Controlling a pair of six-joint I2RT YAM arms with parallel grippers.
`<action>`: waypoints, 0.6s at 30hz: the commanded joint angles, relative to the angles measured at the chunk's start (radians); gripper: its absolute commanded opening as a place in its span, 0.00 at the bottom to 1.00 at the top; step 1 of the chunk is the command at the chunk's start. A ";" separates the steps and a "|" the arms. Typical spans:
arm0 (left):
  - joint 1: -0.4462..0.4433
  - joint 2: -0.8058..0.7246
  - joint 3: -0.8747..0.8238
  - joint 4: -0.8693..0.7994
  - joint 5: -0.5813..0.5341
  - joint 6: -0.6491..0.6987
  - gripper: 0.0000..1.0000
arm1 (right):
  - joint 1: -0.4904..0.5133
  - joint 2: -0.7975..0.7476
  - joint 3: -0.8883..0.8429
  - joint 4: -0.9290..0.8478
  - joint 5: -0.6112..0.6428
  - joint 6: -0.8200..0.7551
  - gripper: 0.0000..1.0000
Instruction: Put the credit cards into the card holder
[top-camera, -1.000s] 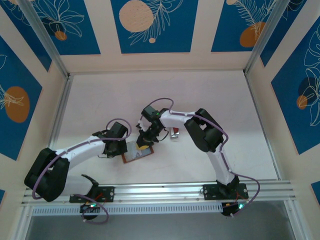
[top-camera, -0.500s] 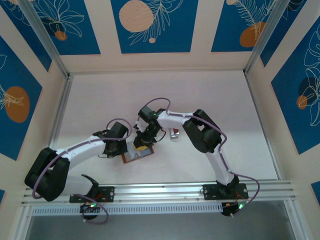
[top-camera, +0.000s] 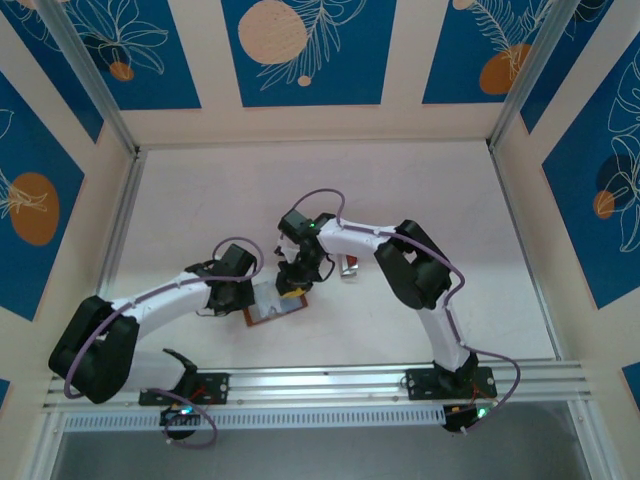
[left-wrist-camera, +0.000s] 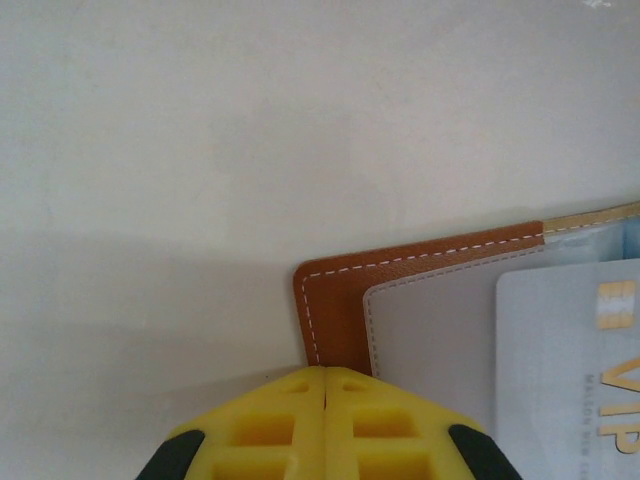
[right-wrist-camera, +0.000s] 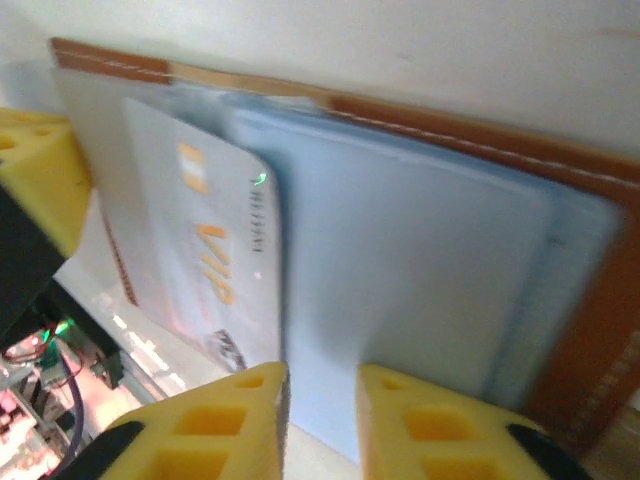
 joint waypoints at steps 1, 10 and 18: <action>-0.005 0.051 -0.058 0.016 0.007 -0.005 0.00 | 0.005 0.005 0.052 -0.084 0.071 -0.009 0.10; -0.007 0.052 -0.060 0.014 0.006 -0.003 0.01 | 0.035 0.026 0.100 -0.101 0.113 -0.006 0.00; -0.007 0.049 -0.055 0.012 0.007 -0.002 0.00 | 0.047 0.058 0.142 -0.122 0.130 -0.014 0.00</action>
